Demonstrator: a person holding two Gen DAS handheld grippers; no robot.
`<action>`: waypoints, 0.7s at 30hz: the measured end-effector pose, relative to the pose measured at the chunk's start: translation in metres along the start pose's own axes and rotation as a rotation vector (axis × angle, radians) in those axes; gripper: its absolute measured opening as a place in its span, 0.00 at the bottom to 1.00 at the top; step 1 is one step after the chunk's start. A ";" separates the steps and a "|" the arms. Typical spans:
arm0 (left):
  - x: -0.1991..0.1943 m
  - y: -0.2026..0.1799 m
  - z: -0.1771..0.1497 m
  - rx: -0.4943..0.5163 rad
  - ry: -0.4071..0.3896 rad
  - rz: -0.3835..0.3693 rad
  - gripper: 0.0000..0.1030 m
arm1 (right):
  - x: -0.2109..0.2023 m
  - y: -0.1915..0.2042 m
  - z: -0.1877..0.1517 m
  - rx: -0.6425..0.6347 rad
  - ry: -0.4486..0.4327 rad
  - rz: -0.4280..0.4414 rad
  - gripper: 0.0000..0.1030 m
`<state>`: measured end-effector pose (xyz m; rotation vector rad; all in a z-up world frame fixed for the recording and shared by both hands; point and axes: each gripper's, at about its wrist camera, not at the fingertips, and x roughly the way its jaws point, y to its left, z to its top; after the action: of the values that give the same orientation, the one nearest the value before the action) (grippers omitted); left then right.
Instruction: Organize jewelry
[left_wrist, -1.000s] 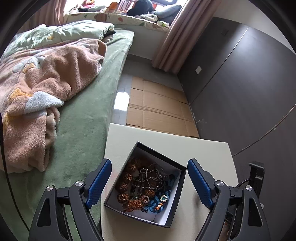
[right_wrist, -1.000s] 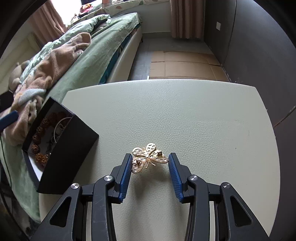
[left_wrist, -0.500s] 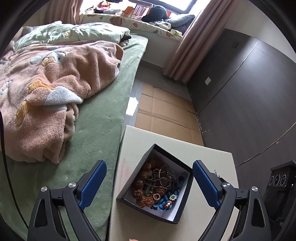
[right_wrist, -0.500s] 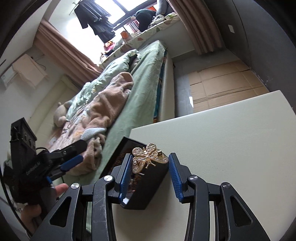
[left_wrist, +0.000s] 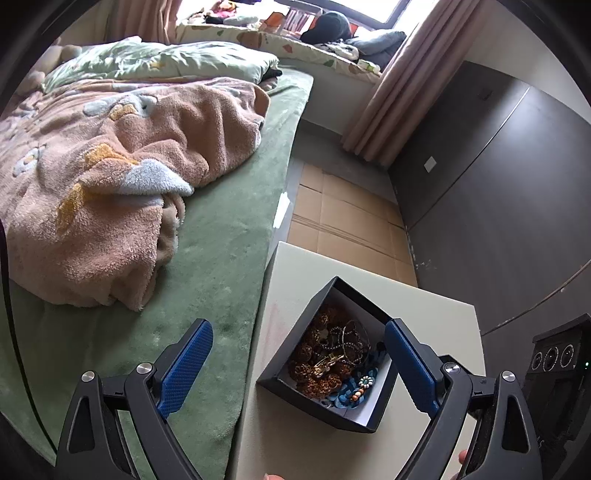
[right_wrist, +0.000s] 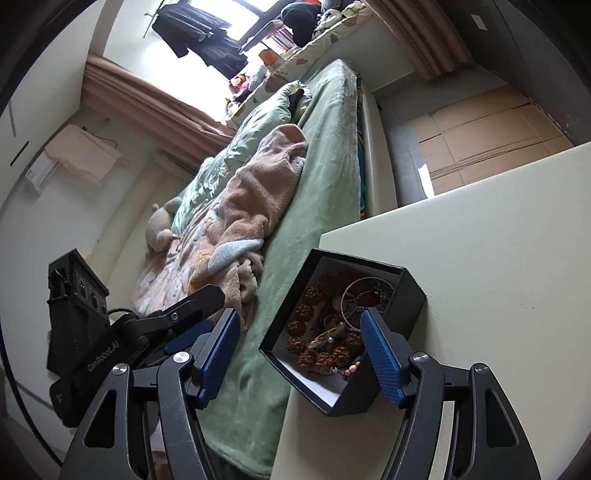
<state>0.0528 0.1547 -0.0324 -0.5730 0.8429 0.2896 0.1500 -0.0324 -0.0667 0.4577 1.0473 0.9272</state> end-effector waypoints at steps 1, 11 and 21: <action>-0.001 -0.001 -0.001 0.003 0.000 -0.001 0.91 | -0.007 -0.003 0.000 0.001 -0.010 -0.011 0.67; -0.009 -0.034 -0.020 0.121 0.016 -0.020 0.91 | -0.067 -0.022 -0.007 -0.013 -0.071 -0.140 0.89; -0.042 -0.078 -0.045 0.263 -0.034 -0.094 0.94 | -0.116 -0.031 -0.025 -0.018 -0.097 -0.230 1.00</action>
<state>0.0337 0.0639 0.0045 -0.3597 0.8039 0.0996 0.1200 -0.1483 -0.0385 0.3553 0.9797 0.7025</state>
